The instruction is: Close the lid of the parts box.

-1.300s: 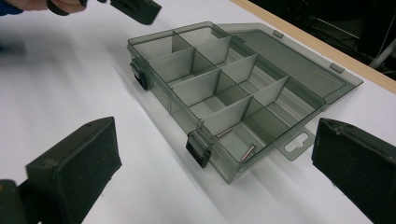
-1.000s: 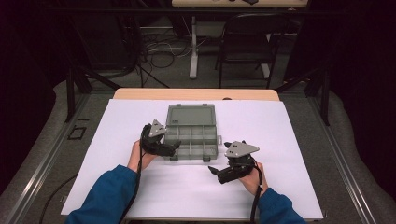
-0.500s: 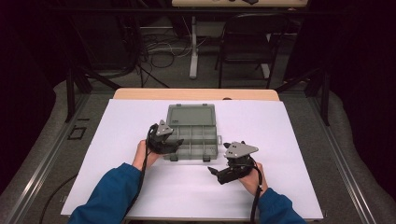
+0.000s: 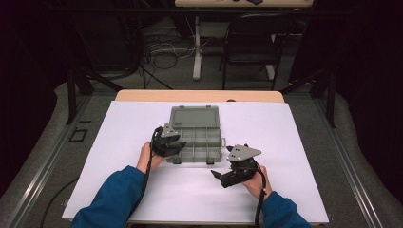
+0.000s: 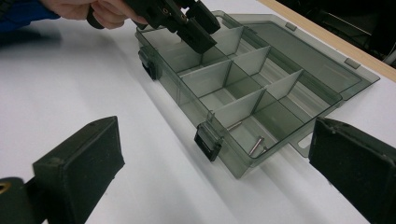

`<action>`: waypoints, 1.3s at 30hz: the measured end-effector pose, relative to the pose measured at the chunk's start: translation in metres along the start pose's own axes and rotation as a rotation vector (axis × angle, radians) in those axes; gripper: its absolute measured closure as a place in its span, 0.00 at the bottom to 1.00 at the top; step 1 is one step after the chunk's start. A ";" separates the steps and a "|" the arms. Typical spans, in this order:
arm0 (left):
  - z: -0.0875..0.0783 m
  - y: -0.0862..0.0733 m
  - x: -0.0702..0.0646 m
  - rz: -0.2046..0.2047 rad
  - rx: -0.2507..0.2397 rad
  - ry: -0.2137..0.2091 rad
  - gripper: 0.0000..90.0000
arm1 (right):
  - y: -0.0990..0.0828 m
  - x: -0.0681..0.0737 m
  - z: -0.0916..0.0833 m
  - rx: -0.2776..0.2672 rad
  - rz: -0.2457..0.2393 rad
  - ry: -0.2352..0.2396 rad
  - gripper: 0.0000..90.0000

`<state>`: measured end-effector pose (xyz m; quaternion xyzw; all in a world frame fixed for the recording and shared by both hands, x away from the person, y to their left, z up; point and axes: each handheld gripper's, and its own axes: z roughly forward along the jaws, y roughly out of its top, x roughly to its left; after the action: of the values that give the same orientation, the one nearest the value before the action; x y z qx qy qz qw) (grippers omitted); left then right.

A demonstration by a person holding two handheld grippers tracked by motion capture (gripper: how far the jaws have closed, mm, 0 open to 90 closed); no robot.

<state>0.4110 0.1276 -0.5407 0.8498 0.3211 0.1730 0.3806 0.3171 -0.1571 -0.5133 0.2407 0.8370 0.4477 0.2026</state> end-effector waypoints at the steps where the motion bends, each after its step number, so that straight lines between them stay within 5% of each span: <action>1: 0.001 0.000 0.000 0.003 0.002 0.000 0.67 | 0.000 0.000 0.000 0.002 0.001 -0.001 0.02; 12: 0.001 -0.001 0.000 -0.017 0.000 0.001 0.68 | 0.002 -0.007 0.000 -0.004 0.039 -0.016 0.02; 26: 0.001 -0.001 -0.001 -0.016 0.001 -0.001 0.69 | 0.019 -0.041 0.008 0.023 0.079 -0.075 0.02; 39: 0.001 -0.002 -0.001 -0.018 -0.001 -0.001 0.69 | 0.036 -0.077 0.034 0.061 0.116 -0.087 0.00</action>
<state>0.4103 0.1276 -0.5425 0.8469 0.3283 0.1694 0.3825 0.4053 -0.1628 -0.4908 0.3142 0.8253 0.4220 0.2051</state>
